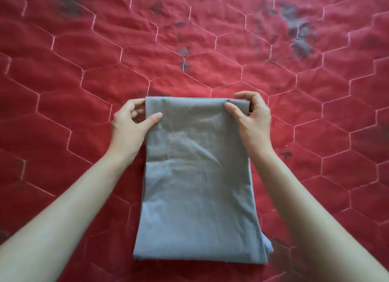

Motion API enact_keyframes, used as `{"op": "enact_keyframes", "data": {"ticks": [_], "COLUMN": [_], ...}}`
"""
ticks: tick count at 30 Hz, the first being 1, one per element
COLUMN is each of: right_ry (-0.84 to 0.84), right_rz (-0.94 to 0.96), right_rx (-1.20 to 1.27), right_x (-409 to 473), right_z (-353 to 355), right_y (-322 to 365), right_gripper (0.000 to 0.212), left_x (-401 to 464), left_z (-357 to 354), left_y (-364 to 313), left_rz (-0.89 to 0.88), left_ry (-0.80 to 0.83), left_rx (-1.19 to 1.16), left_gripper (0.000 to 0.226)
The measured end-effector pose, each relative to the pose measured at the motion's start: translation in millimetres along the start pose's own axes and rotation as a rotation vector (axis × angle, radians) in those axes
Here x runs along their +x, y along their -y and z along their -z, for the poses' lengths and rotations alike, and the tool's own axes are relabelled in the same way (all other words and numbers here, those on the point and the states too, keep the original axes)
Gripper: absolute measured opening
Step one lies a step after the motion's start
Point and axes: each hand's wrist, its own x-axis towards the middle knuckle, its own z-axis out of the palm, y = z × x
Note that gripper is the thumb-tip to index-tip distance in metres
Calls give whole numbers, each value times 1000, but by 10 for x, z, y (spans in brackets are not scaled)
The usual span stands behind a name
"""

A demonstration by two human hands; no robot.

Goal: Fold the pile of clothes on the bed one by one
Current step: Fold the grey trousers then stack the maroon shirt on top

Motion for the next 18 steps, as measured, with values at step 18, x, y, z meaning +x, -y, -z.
{"op": "enact_keyframes", "data": {"ticks": [18], "right_ry": [264], "right_rz": [382], "right_rx": [-986], "right_x": [-336], "right_z": [-593], "right_y": [-151], "right_gripper": [50], "left_x": [-254], "left_z": [-611], "left_y": [117], "left_rz": [-517], "left_ry": [209], "left_rx": [1003], "left_gripper": [55]}}
